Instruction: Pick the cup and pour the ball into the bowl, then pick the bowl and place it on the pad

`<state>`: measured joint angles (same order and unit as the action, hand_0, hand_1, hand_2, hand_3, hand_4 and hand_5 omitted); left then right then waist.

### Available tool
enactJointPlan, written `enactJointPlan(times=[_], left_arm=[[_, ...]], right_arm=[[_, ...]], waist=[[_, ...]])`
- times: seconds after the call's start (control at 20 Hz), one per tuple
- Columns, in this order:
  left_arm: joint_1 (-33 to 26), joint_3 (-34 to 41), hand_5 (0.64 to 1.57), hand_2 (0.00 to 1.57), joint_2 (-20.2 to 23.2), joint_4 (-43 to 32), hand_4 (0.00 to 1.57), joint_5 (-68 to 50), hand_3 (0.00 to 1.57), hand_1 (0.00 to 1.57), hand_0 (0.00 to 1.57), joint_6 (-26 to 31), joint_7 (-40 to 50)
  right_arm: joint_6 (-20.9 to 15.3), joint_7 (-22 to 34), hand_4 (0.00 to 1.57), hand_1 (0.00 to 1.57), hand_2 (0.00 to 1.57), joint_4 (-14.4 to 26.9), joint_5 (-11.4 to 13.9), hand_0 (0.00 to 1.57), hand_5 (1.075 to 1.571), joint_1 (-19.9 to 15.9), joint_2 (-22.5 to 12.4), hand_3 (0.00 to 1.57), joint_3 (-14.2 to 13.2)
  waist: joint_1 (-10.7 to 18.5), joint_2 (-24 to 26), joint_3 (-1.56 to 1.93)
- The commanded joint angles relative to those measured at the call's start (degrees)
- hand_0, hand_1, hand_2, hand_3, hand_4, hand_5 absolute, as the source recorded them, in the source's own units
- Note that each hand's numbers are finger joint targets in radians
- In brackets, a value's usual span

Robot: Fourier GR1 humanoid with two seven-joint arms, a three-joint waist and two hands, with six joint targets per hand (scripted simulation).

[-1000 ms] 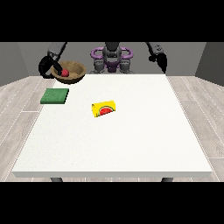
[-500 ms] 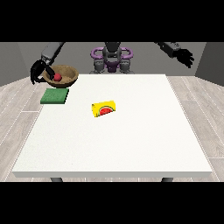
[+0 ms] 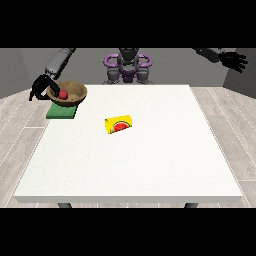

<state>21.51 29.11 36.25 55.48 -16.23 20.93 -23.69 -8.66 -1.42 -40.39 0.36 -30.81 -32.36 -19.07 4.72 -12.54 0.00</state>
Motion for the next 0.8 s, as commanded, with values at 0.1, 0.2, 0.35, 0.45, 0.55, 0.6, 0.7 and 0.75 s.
enactJointPlan(times=[0.1,0.2,0.35,0.45,0.55,0.6,0.7,0.75], left_arm=[[1.16,1.22,1.557,0.0,1.71,0.81,1.19,-1.42,0.0,0.0,0.0,0.83,-0.56],[-0.58,-0.02,1.552,0.0,-0.43,4.02,1.18,-1.09,0.0,0.0,0.0,-0.92,0.87],[0.05,1.92,1.549,0.0,3.86,1.58,1.17,-2.88,0.0,0.0,0.0,4.13,-0.93],[1.6,0.95,1.551,0.0,3.55,1.73,1.18,-2.61,0.0,0.0,0.0,2.0,2.49],[-0.77,-1.19,1.55,0.0,-0.37,4.74,1.18,-1.14,0.0,0.0,0.0,-0.16,2.06],[0.72,-2.66,1.547,0.0,-0.58,4.7,1.16,-0.41,0.0,0.0,0.0,-0.63,3.95],[-1.09,-6.91,1.569,0.0,-5.0,10.93,1.01,0.19,0.0,0.0,0.0,-1.77,8.66],[0.72,-8.64,1.559,0.0,-7.55,13.45,0.9,-0.36,0.0,0.0,0.0,-3.0,10.62]], right_arm=[[-2.91,-2.25,0.0,1.55,1.57,4.36,0.79,1.55,1.56,-0.31,-6.3,1.04,-3.39],[-2.55,-1.98,0.0,1.09,1.23,8.73,-0.17,1.09,1.523,-0.29,-4.74,1.16,-4.18],[-0.14,-3.54,0.0,0.42,0.56,9.62,-2.42,0.42,1.518,-2.04,-4.59,0.92,-5.57],[1.05,-0.19,0.0,0.0,0.42,9.32,-1.71,0.0,1.46,-4.32,-4.48,0.65,-3.83],[3.65,-1.85,0.0,0.0,0.18,10.78,-2.37,0.0,1.392,-3.95,-5.98,0.12,-4.53],[1.63,4.46,0.0,0.0,0.14,9.62,-0.79,0.0,1.37,-6.93,-6.04,0.09,-2.62],[0.77,0.58,0.0,0.0,0.0,11.54,0.23,0.0,1.361,-2.51,-3.4,0.0,-1.92],[3.49,4.6,0.0,0.0,0.0,12.65,0.45,0.0,1.359,-4.81,-7.47,0.0,-1.89]], waist=[[0.21,-3.91,0.04],[2.05,-2.31,0.07],[2.52,-4.94,0.05],[1.7,-2.37,0.03],[1.63,-1.66,0.06],[2.36,0.88,0.03],[1.67,5.77,0.1],[2.31,6.81,0.14]])
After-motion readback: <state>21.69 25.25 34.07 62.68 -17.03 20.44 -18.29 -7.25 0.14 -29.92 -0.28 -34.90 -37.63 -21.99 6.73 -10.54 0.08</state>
